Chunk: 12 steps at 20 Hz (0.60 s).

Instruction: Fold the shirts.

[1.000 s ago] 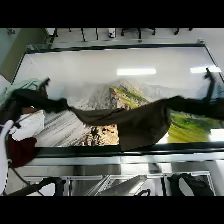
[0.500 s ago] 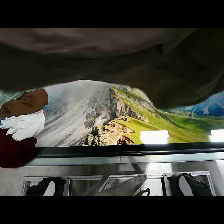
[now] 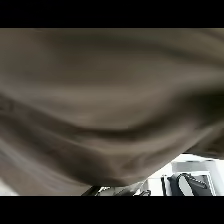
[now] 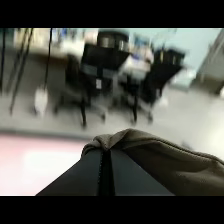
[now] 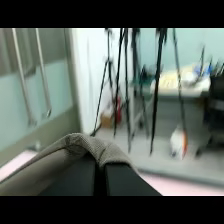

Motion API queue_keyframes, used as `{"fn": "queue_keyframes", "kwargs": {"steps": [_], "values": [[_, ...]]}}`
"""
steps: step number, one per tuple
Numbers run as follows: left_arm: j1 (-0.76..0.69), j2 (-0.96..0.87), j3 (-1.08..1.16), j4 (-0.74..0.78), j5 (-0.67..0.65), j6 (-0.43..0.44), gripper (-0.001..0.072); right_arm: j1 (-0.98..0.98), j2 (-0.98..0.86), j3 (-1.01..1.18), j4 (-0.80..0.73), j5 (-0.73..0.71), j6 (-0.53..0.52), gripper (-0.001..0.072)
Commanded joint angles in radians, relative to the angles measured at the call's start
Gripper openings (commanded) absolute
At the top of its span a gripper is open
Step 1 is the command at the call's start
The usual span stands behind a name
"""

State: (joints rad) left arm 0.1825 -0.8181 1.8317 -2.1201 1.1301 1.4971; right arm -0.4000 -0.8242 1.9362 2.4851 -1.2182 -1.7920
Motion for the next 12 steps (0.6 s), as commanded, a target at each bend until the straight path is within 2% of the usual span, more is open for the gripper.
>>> {"fn": "queue_keyframes", "kwargs": {"steps": [1,3,5,7,9,12], "values": [[-0.141,-0.189,-0.185,0.028,0.012,0.054,0.0020,0.046,-0.072,-0.325,0.047,-0.025,-0.081,0.0025],[-0.208,-0.342,-0.257,0.125,-0.039,0.054,0.0020,0.086,-0.144,-0.541,0.044,0.029,-0.148,0.0025],[-0.233,-0.525,-0.303,0.191,-0.093,0.054,0.0020,0.108,-0.272,-0.731,0.040,0.144,-0.204,0.0025],[-0.226,-0.733,-0.304,0.188,-0.128,0.071,0.0020,0.108,-0.461,-0.816,0.045,0.245,-0.248,0.0025],[-0.217,-0.930,-0.249,0.181,-0.157,0.075,0.0020,0.094,-0.679,-0.778,0.069,0.294,-0.254,0.0025],[-0.207,-1.167,-0.021,0.179,-0.116,0.069,0.0020,0.076,-0.946,-0.550,0.090,0.265,-0.212,0.0025]]}}
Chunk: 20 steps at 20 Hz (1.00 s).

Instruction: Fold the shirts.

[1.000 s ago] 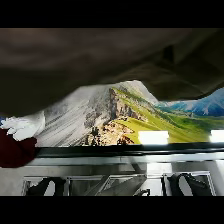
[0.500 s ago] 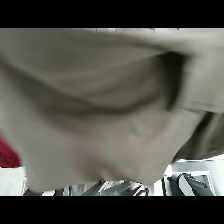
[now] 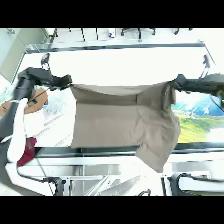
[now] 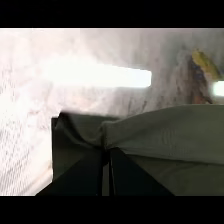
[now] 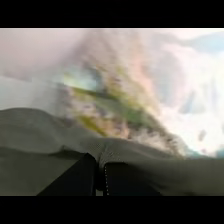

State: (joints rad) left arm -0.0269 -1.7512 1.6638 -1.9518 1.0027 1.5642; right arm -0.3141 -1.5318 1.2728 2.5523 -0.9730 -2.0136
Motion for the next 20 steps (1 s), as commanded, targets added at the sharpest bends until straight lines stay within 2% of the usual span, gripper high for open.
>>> {"fn": "queue_keyframes", "kwargs": {"steps": [1,4,7,9,12,14,20], "values": [[0.002,-0.284,0.229,0.011,0.028,-0.010,0.0020,-0.013,-0.297,0.200,0.022,0.000,0.033,0.0025],[0.006,-0.369,0.433,0.016,0.081,-0.036,0.0020,-0.018,-0.407,0.431,0.010,-0.045,0.110,0.0024],[0.022,-0.336,0.391,0.015,0.068,-0.047,0.0020,-0.040,-0.395,0.479,-0.037,-0.109,0.122,0.0024],[0.029,-0.314,0.323,0.014,0.095,-0.038,0.0020,-0.048,-0.377,0.479,-0.177,-0.209,0.148,0.0024],[0.003,-0.312,0.311,0.016,0.178,0.035,0.0020,-0.034,-0.346,0.465,-0.436,-0.317,0.202,0.0024],[-0.021,-0.312,0.311,0.016,0.188,0.037,0.0020,-0.017,-0.329,0.436,-0.555,-0.312,0.224,0.0024],[-0.072,-0.314,0.310,0.099,0.262,0.039,0.0020,0.036,-0.332,0.340,-0.639,-0.251,0.223,0.0025]]}}
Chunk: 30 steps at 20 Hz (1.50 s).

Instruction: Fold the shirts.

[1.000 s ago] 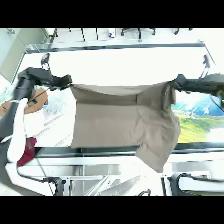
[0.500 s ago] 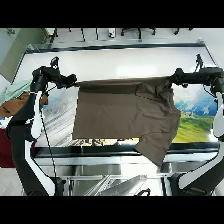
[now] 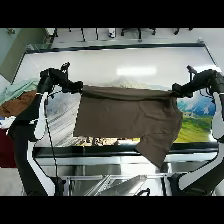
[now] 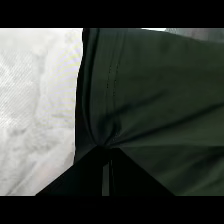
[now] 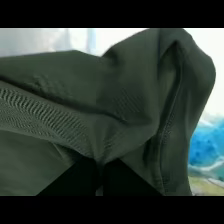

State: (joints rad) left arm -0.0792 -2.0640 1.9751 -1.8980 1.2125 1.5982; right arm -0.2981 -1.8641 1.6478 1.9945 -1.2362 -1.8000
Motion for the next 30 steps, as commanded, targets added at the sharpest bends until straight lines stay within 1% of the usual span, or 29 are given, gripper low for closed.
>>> {"fn": "queue_keyframes", "kwargs": {"steps": [1,4,7,9,10,11,12,13,14,17,18,20,22,24,25,26,27,28,30], "values": [[-0.020,-0.001,-0.001,0.059,0.068,0.005,0.0020,0.022,0.000,-0.036,-0.099,0.008,0.010,0.0025],[-0.024,-0.002,-0.001,0.066,0.087,0.004,0.0020,0.021,0.000,-0.036,-0.099,0.002,0.010,0.0025],[-0.026,-0.018,-0.001,0.066,0.135,-0.002,0.0020,0.021,0.000,-0.036,-0.098,0.002,0.010,0.0026],[-0.038,-0.032,0.000,0.064,0.142,-0.002,0.0021,0.021,0.000,-0.036,-0.075,0.001,0.010,0.0030],[-0.043,-0.033,0.000,0.063,0.133,-0.002,0.0020,0.021,0.000,-0.036,-0.048,-0.001,0.010,0.0092],[-0.052,-0.031,0.001,0.063,0.122,-0.002,0.0038,0.021,0.001,-0.034,-0.019,-0.010,0.010,0.0274],[-0.056,-0.028,0.003,0.063,0.122,-0.002,0.0293,0.021,0.005,-0.030,0.002,-0.027,0.016,0.0370],[-0.059,-0.029,0.019,0.064,0.132,-0.003,0.0617,0.021,0.013,-0.023,0.005,-0.050,0.024,0.0374],[-0.059,-0.029,0.047,0.064,0.151,-0.018,0.0695,0.017,0.027,-0.010,0.004,-0.080,0.036,0.0375],[-0.032,-0.006,0.147,0.048,0.249,-0.029,0.0695,-0.024,0.126,0.017,0.003,-0.192,0.058,0.0374],[-0.016,0.026,0.141,0.040,0.263,-0.029,0.0695,-0.046,0.167,0.015,0.000,-0.231,0.058,0.0375],[0.033,0.130,0.038,0.040,0.269,-0.028,0.0694,-0.103,0.271,-0.043,-0.001,-0.305,0.057,0.0374],[0.092,0.238,-0.128,0.038,0.272,-0.007,0.0694,-0.166,0.435,-0.242,-0.001,-0.304,0.034,0.0374],[0.140,0.335,-0.347,0.033,0.256,0.004,0.0694,-0.250,0.638,-0.526,0.000,-0.262,0.019,0.0374],[0.156,0.376,-0.462,0.006,0.243,0.028,0.0694,-0.298,0.732,-0.658,0.000,-0.241,0.021,0.0384],[0.171,0.415,-0.583,-0.052,0.225,0.060,0.0694,-0.352,0.819,-0.783,0.001,-0.225,0.034,0.0514],[0.180,0.447,-0.692,-0.114,0.197,0.095,0.0694,-0.401,0.889,-0.888,0.005,-0.213,0.044,0.0598],[0.185,0.466,-0.776,-0.155,0.165,0.126,0.0694,-0.435,0.938,-0.972,0.011,-0.192,0.056,0.0592],[0.176,0.478,-0.894,-0.192,0.109,0.156,0.0693,-0.448,0.995,-1.089,0.011,-0.127,0.092,0.0580]]}}
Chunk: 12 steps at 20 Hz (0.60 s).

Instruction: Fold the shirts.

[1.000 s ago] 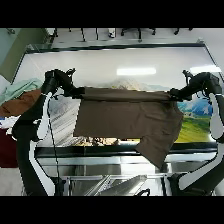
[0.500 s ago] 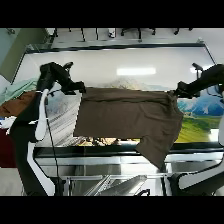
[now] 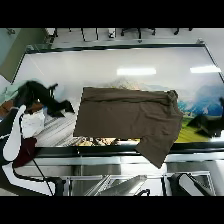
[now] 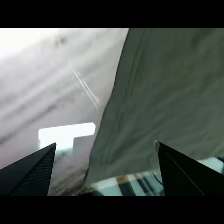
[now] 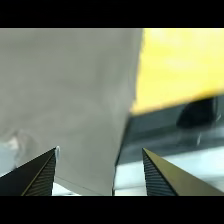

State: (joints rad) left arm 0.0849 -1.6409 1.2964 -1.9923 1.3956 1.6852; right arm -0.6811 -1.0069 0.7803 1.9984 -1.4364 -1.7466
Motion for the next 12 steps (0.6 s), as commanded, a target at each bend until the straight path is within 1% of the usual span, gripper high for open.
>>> {"fn": "queue_keyframes", "kwargs": {"steps": [1,4,5,6,7,9,10,12], "values": [[0.000,0.051,-0.252,-0.106,-0.087,0.073,0.0693,-0.064,0.144,-0.261,0.011,0.080,0.050,0.0580],[-0.049,0.051,-0.294,-0.107,-0.110,0.087,0.0693,-0.064,0.130,-0.323,0.049,0.085,0.027,0.0580],[-0.066,0.053,-0.294,-0.106,-0.108,0.087,0.0653,-0.063,0.124,-0.332,0.057,0.093,0.019,0.0580],[-0.082,0.053,-0.293,-0.106,-0.101,0.087,0.0550,-0.063,0.118,-0.337,0.062,0.099,0.016,0.0579],[-0.100,0.053,-0.293,-0.106,-0.092,0.087,0.0411,-0.063,0.105,-0.339,0.072,0.103,0.006,0.0580],[-0.123,0.053,-0.293,-0.105,-0.092,0.087,0.0103,-0.063,0.069,-0.339,0.098,0.110,-0.016,0.0580],[-0.124,0.053,-0.293,-0.104,-0.094,0.087,0.0025,-0.063,0.048,-0.339,0.105,0.117,-0.025,0.0580],[-0.123,0.053,-0.293,-0.102,-0.094,0.088,0.0021,-0.063,0.002,-0.339,0.115,0.138,-0.042,0.0580]]}}
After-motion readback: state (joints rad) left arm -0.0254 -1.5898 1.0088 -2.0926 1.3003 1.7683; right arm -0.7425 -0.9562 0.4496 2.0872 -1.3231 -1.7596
